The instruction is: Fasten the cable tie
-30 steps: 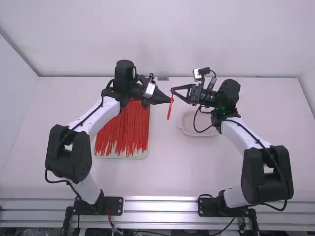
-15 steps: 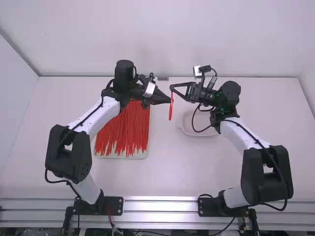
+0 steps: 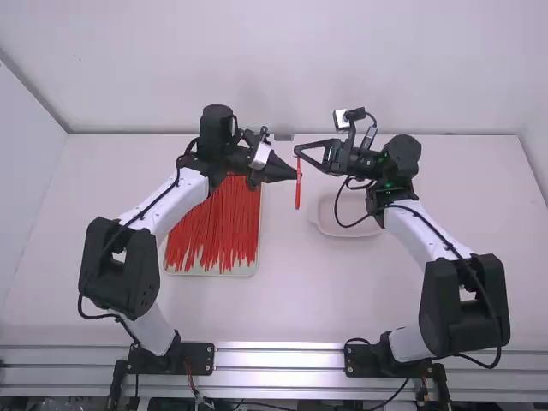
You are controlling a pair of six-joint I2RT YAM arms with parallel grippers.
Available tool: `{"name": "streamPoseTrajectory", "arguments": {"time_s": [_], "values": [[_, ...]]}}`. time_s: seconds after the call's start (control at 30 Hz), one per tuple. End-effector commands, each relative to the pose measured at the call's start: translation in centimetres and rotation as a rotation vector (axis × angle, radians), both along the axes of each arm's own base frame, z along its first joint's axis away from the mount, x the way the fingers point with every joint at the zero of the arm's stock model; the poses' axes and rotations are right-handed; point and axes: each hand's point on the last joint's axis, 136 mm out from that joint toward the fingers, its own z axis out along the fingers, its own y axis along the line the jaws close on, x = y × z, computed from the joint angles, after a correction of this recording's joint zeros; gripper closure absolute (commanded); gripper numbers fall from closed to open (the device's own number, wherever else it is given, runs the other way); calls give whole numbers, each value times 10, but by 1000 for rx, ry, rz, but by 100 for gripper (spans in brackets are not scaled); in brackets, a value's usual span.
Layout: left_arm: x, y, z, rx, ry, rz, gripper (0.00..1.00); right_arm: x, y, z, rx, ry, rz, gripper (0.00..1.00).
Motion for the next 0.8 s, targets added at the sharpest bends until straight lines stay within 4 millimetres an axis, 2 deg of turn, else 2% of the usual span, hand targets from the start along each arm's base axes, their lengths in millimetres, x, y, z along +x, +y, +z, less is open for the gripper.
{"name": "streamPoseTrajectory", "arguments": {"time_s": [0.0, 0.03, 0.07, 0.27, 0.4, 0.5, 0.6, 0.7, 0.77], "values": [[-2, 0, 7, -2, -16, 6, 98, -4, 2, 12, -4, -49, 35, 83], [-3, -1, 7, -2, -18, 3, 98, -4, -1, 11, -8, -43, 40, 65], [-3, -1, 8, -3, -21, 3, 98, -4, -5, 10, -12, -30, 45, 56], [0, 1, 9, -7, -42, 15, 98, -9, -15, 6, -33, 6, 89, 45], [6, -2, 7, 4, -50, 51, 98, -13, -11, 5, -35, 29, 112, 45], [6, -3, 8, 2, -57, 50, 98, -16, -6, 5, -35, 29, 126, 56], [6, -3, 8, 0, -64, 51, 98, -20, 0, 5, -34, 28, 141, 74], [8, -1, 9, 0, -68, 60, 98, -21, 2, 6, -33, 28, 144, 85], [8, -1, 9, -1, -72, 60, 98, -19, 0, 6, -33, 29, 138, 99]]}}
